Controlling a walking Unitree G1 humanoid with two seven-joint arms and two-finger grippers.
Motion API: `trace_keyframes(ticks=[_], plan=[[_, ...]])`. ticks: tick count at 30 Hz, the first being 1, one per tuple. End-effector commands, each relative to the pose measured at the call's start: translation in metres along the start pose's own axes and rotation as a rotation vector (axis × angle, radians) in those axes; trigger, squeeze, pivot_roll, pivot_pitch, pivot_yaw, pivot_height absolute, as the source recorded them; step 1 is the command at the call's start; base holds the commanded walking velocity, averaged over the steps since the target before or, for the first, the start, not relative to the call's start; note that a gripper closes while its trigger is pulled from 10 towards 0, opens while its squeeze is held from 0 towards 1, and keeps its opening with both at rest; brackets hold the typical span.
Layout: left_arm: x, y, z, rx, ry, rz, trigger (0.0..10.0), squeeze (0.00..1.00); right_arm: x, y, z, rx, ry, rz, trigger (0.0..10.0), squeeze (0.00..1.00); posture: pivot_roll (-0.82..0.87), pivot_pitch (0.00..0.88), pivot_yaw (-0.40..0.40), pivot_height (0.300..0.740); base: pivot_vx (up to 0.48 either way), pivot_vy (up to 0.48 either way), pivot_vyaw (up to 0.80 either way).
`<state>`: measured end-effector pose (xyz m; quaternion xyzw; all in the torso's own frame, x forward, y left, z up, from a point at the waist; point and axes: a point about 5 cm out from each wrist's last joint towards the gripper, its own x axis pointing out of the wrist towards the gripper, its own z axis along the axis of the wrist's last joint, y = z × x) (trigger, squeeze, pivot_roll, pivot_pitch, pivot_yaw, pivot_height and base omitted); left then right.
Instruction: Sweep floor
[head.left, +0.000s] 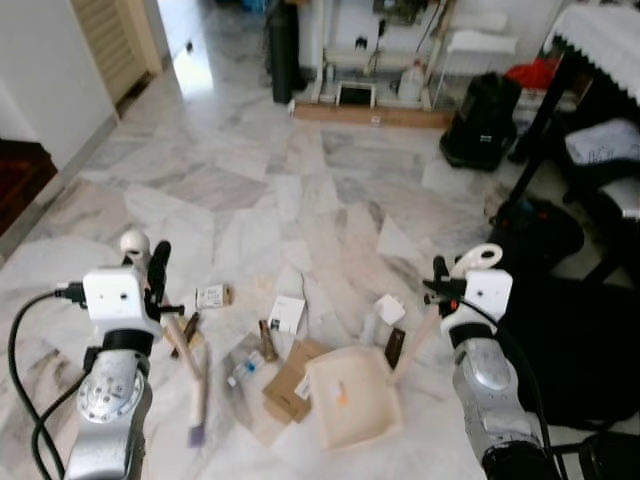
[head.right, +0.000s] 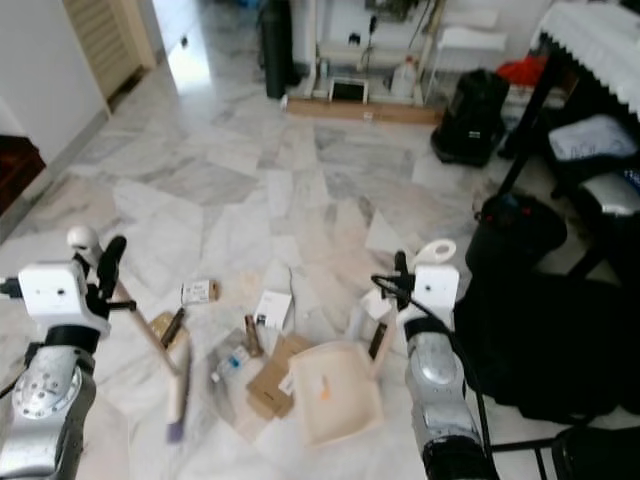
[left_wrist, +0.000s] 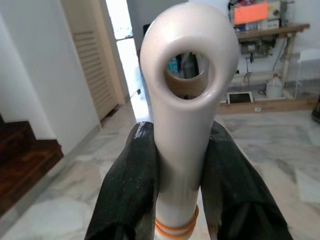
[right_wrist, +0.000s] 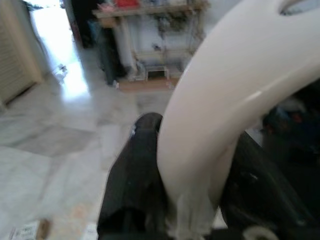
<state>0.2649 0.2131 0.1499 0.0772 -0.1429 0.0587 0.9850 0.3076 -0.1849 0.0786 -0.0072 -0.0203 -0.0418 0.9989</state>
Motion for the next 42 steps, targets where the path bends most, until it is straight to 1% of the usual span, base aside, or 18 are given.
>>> trace_keyframes(ticks=[1, 5, 9, 10, 12, 14, 17, 20, 22, 28, 33, 34, 38, 42], plan=[[0.006, 0.000, 0.016, -0.011, -0.075, -0.008, 10.0, 0.00, 0.005, -0.003, 0.009, -0.011, -0.041, -0.012, 10.0, 0.00, -0.03, 0.097, 0.010, 0.740, 0.000, 0.000, 0.00], [0.010, -0.002, 0.022, -0.033, -0.100, -0.027, 10.0, 0.00, 0.005, -0.003, 0.010, -0.011, -0.042, -0.018, 10.0, 0.00, -0.03, 0.100, 0.011, 0.740, 0.000, 0.000, 0.00], [0.012, -0.005, 0.024, -0.057, -0.100, -0.061, 10.0, 0.00, 0.005, -0.004, 0.011, -0.015, -0.051, -0.026, 10.0, 0.00, -0.03, 0.100, 0.011, 0.740, 0.000, 0.000, 0.00], [0.014, -0.009, 0.025, -0.088, -0.096, -0.100, 10.0, 0.00, 0.005, -0.005, 0.011, -0.016, -0.053, -0.028, 10.0, 0.00, -0.04, 0.105, 0.012, 0.740, 0.000, 0.000, 0.00], [0.015, -0.013, 0.026, -0.113, -0.089, -0.137, 10.0, 0.00, 0.004, -0.005, 0.011, -0.016, -0.054, -0.029, 10.0, 0.00, -0.04, 0.105, 0.012, 0.740, 0.000, 0.000, 0.00], [0.016, -0.015, 0.026, -0.107, -0.083, -0.181, 10.0, 0.00, 0.003, -0.004, 0.011, -0.017, -0.052, -0.032, 10.0, 0.00, -0.04, 0.110, 0.014, 0.740, 0.000, 0.000, 0.00], [0.017, -0.016, 0.025, -0.113, -0.076, -0.205, 10.0, 0.00, 0.003, -0.004, 0.010, -0.017, -0.050, -0.032, 10.0, 0.00, -0.04, 0.110, 0.014, 0.740, 0.000, 0.000, 0.00], [0.017, -0.020, 0.021, -0.137, -0.042, -0.294, 10.0, 0.00, 0.002, -0.002, 0.009, -0.024, -0.049, -0.030, 10.0, 0.00, -0.04, 0.112, 0.015, 0.740, 0.000, 0.000, 0.00], [0.017, -0.019, 0.020, -0.132, -0.031, -0.310, 10.0, 0.00, 0.002, -0.002, 0.009, -0.023, -0.051, -0.033, 10.0, 0.00, -0.04, 0.118, 0.016, 0.740, 0.000, 0.000, 0.00], [0.022, -0.017, 0.020, -0.122, -0.040, -0.304, 10.0, 0.00, 0.001, -0.001, 0.007, -0.028, -0.044, -0.034, 10.0, 0.00, -0.04, 0.129, 0.016, 0.740, 0.000, 0.000, 0.00], [0.028, -0.014, 0.027, -0.112, -0.076, -0.283, 10.0, 0.00, 0.001, 0.000, 0.007, -0.028, -0.045, -0.037, 10.0, 0.00, -0.04, 0.136, 0.016, 0.740, 0.000, 0.000, 0.00], [0.030, -0.012, 0.030, -0.090, -0.093, -0.269, 10.0, 0.00, 0.001, 0.000, 0.007, -0.027, -0.045, -0.038, 10.0, 0.00, -0.04, 0.139, 0.016, 0.740, 0.000, 0.000, 0.00], [0.031, -0.010, 0.034, -0.061, -0.116, -0.258, 10.0, 0.00, 0.002, 0.001, 0.006, -0.031, -0.046, -0.038, 10.0, 0.00, -0.04, 0.139, 0.016, 0.740, 0.000, 0.000, 0.00], [0.031, -0.007, 0.032, -0.037, -0.110, -0.254, 10.0, 0.00, 0.002, 0.002, 0.006, -0.042, -0.049, -0.038, 10.0, 0.00, -0.04, 0.144, 0.018, 0.740, 0.000, 0.000, 0.00]])
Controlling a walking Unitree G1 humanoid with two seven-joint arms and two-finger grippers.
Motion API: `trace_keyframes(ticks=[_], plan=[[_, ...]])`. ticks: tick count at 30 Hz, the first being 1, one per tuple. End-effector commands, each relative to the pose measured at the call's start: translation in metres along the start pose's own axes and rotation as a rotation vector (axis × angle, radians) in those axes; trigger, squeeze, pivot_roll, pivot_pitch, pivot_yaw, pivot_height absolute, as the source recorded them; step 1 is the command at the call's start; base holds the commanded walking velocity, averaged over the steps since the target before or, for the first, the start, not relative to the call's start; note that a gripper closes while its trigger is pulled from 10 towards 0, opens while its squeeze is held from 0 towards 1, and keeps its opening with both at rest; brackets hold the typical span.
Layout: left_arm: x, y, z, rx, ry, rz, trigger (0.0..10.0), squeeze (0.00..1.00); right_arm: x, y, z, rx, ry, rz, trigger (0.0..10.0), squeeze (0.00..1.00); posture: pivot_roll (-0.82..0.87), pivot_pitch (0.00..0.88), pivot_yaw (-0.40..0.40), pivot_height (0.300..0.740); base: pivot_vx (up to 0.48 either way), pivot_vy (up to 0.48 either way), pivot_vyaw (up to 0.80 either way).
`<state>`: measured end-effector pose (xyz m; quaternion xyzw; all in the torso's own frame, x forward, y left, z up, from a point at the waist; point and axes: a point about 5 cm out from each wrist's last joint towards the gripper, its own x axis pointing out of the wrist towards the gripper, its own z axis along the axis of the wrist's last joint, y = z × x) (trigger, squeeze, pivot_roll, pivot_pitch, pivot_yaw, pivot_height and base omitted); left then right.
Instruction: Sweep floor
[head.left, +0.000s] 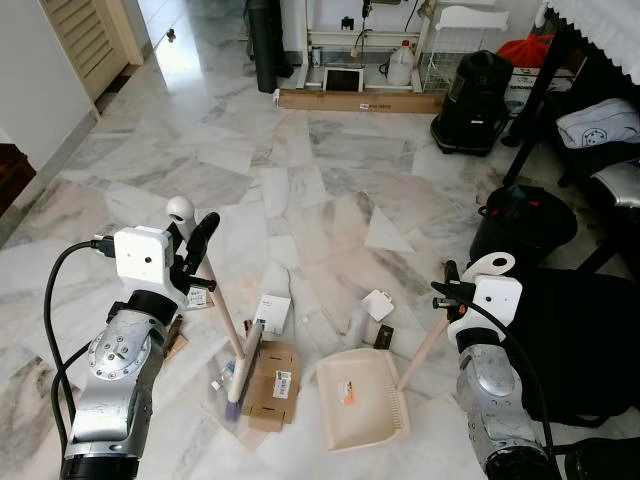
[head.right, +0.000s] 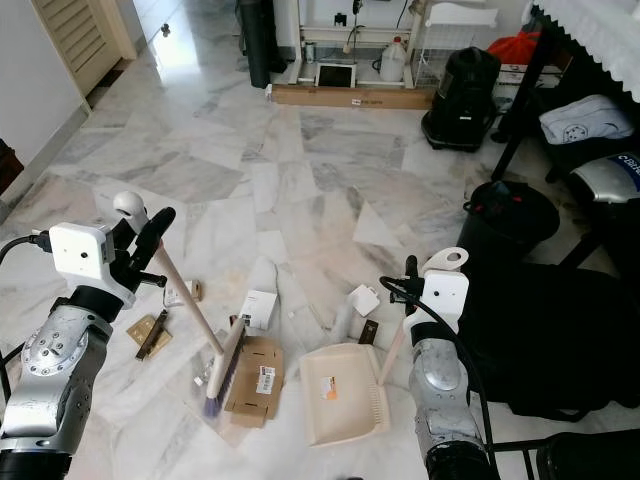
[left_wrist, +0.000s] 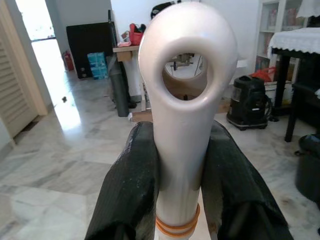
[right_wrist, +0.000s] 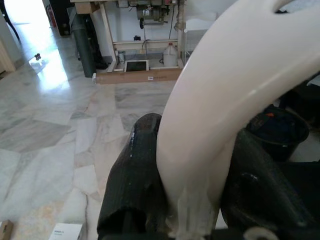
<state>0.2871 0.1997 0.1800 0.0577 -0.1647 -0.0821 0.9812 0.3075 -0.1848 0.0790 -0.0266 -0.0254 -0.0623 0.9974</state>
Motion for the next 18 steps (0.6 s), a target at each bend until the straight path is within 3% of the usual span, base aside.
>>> trace_keyframes(ticks=[1, 18], plan=[[0.001, 0.006, 0.007, 0.054, -0.040, 0.015, 10.0, 0.00, 0.002, 0.002, 0.006, -0.003, -0.037, 0.001, 10.0, 0.00, -0.04, 0.144, 0.018, 0.740, 0.000, 0.000, 0.00], [0.002, 0.008, -0.015, 0.049, 0.004, 0.014, 10.0, 0.00, 0.000, -0.001, -0.005, -0.015, -0.021, -0.064, 10.0, 0.00, -0.04, 0.127, 0.029, 0.740, 0.000, 0.000, 0.00]])
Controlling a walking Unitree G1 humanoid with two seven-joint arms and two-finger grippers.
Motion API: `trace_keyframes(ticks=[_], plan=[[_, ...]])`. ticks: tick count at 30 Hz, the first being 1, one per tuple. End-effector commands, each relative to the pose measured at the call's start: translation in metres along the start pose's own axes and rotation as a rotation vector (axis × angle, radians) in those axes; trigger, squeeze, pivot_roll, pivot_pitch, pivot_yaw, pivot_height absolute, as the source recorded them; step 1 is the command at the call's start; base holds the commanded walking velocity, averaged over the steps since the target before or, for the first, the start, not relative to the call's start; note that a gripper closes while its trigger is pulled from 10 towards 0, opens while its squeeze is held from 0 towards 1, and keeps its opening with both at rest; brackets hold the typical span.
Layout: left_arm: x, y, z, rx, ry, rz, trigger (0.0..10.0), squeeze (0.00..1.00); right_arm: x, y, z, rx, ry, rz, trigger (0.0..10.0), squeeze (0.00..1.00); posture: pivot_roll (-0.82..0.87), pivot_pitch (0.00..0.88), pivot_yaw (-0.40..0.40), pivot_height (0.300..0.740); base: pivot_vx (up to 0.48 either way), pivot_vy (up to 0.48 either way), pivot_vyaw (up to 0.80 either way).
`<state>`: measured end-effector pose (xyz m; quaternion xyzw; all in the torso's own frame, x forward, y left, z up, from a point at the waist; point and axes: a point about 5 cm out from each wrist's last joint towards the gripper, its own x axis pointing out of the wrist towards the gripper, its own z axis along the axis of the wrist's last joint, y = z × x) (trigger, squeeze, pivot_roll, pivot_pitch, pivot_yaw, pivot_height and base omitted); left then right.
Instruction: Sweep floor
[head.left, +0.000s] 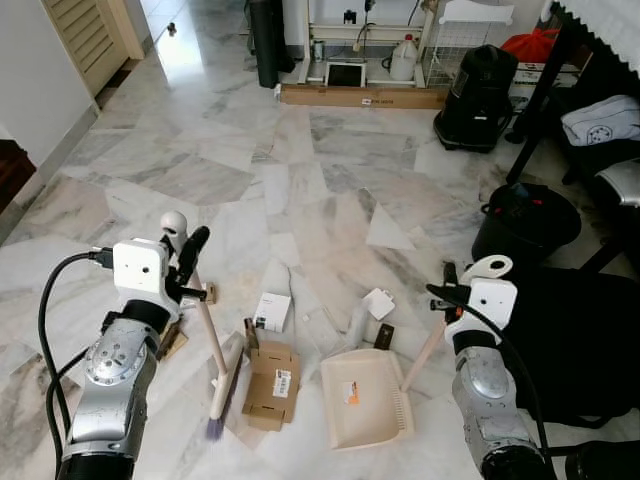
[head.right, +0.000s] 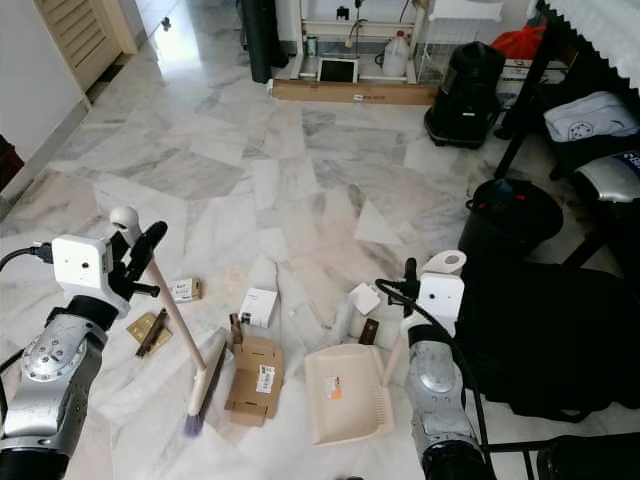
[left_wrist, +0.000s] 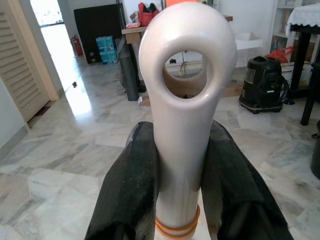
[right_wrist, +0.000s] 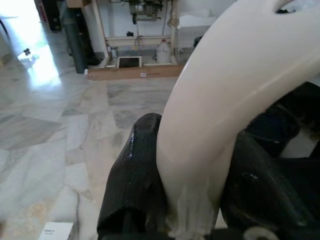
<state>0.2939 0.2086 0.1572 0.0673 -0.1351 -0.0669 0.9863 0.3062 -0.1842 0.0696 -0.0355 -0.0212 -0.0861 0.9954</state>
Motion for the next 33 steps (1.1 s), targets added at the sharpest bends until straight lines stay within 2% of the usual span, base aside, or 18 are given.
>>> trace_keyframes(ticks=[1, 10, 18, 25, 33], plan=[[0.004, 0.001, 0.010, 0.031, -0.060, -0.009, 10.0, 0.00, 0.002, -0.002, 0.004, 0.004, -0.028, -0.019, 10.0, 0.00, -0.04, 0.127, 0.029, 0.740, 0.000, 0.000, 0.00], [0.007, 0.001, 0.008, 0.030, -0.069, -0.019, 10.0, 0.00, -0.001, 0.000, -0.006, 0.010, -0.006, -0.041, 10.0, 0.00, -0.03, 0.118, 0.036, 0.740, 0.000, 0.000, 0.00], [0.016, 0.003, 0.004, 0.032, -0.062, -0.041, 10.0, 0.00, -0.006, 0.003, -0.014, 0.026, 0.018, -0.049, 10.0, 0.00, -0.03, 0.148, 0.049, 0.740, 0.000, 0.000, 0.00], [0.025, -0.003, 0.000, 0.017, -0.061, -0.075, 10.0, 0.00, -0.015, 0.003, -0.024, 0.024, 0.046, -0.051, 10.0, 0.00, -0.02, 0.160, 0.053, 0.740, 0.000, 0.000, 0.00], [0.028, -0.007, -0.002, 0.011, -0.066, -0.090, 10.0, 0.00, -0.022, 0.000, -0.033, -0.012, 0.068, -0.074, 10.0, 0.00, -0.02, 0.177, 0.062, 0.740, 0.000, 0.000, 0.00]])
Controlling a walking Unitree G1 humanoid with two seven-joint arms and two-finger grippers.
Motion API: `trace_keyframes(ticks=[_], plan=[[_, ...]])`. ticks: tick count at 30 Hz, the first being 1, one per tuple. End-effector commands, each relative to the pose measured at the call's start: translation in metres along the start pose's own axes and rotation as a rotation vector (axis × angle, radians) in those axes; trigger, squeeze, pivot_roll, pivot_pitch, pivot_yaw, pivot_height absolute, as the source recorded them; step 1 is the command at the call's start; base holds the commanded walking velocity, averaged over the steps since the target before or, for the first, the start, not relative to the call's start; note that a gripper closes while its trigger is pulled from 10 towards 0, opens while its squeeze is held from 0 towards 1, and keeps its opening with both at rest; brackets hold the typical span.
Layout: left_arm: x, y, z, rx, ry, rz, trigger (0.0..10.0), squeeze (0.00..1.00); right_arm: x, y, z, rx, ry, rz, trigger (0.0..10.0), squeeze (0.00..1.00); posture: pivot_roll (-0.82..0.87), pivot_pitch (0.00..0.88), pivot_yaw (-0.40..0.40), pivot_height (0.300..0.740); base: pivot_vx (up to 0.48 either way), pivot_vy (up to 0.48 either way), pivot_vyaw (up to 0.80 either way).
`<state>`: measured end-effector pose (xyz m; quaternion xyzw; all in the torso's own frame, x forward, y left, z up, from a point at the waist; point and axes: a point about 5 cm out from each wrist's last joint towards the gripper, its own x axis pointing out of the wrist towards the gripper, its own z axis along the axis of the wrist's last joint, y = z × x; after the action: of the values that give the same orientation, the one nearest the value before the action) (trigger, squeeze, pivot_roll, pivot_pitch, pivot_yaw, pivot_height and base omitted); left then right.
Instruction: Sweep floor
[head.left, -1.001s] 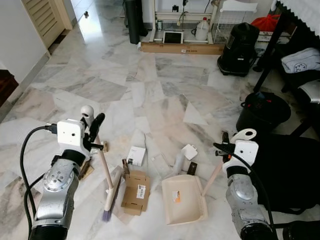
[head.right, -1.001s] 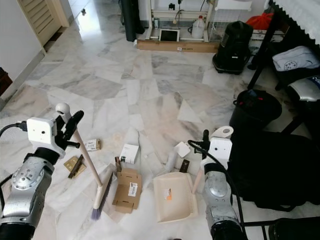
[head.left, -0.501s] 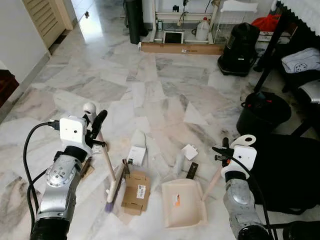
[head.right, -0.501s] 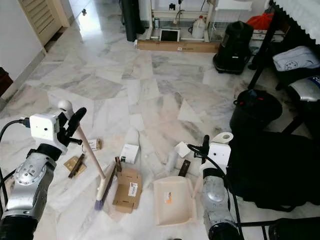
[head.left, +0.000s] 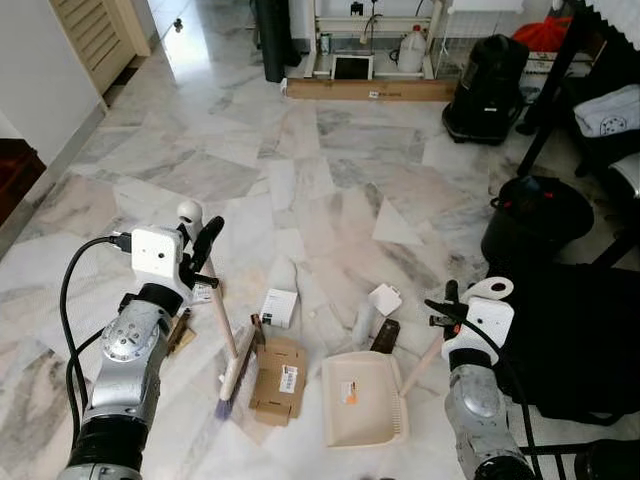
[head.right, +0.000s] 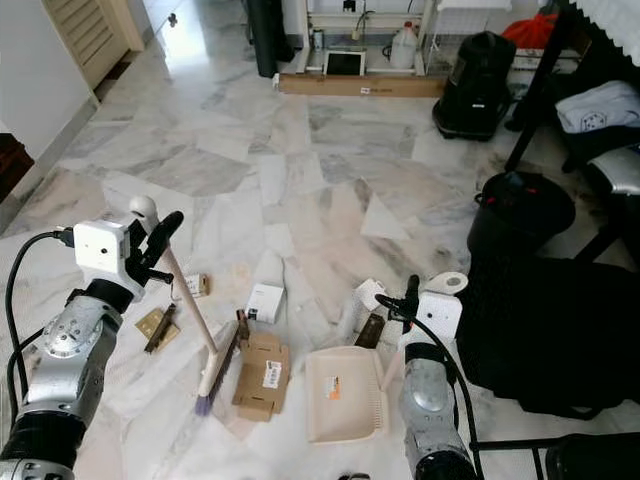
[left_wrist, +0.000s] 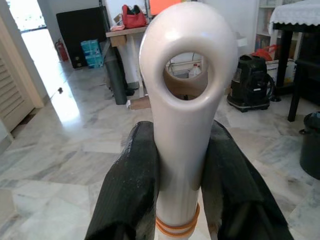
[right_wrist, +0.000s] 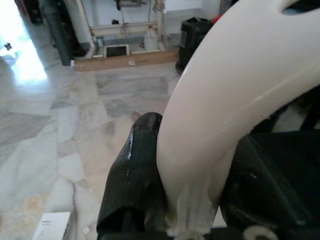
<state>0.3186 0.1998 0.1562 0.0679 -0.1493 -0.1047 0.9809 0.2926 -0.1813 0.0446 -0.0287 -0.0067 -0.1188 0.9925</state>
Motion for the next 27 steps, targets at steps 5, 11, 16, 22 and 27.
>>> trace_keyframes(ticks=[5, 11, 16, 22, 27], plan=[[0.003, 0.000, 0.004, 0.017, -0.032, -0.017, 10.0, 0.00, -0.009, -0.007, -0.016, -0.081, 0.074, -0.035, 10.0, 0.00, -0.02, 0.182, 0.056, 0.740, 0.000, 0.000, 0.00], [0.003, 0.000, 0.003, 0.017, -0.036, -0.007, 10.0, 0.00, -0.009, -0.012, -0.018, -0.097, 0.078, -0.037, 10.0, 0.00, -0.03, 0.185, 0.044, 0.740, 0.000, 0.000, 0.00], [0.003, 0.001, 0.002, 0.020, -0.037, -0.002, 10.0, 0.00, -0.007, -0.016, -0.016, -0.109, 0.075, -0.046, 10.0, 0.00, -0.04, 0.187, 0.036, 0.740, 0.000, 0.000, 0.00], [0.002, -0.003, -0.010, -0.027, 0.016, -0.043, 10.0, 0.00, -0.007, -0.015, -0.015, -0.103, 0.068, -0.037, 10.0, 0.00, -0.05, 0.190, 0.026, 0.740, 0.000, 0.000, 0.00], [0.001, -0.011, -0.021, -0.119, 0.047, -0.057, 10.0, 0.00, -0.007, -0.018, -0.014, -0.106, 0.061, -0.038, 10.0, 0.00, -0.07, 0.191, 0.018, 0.740, 0.000, 0.000, 0.00]])
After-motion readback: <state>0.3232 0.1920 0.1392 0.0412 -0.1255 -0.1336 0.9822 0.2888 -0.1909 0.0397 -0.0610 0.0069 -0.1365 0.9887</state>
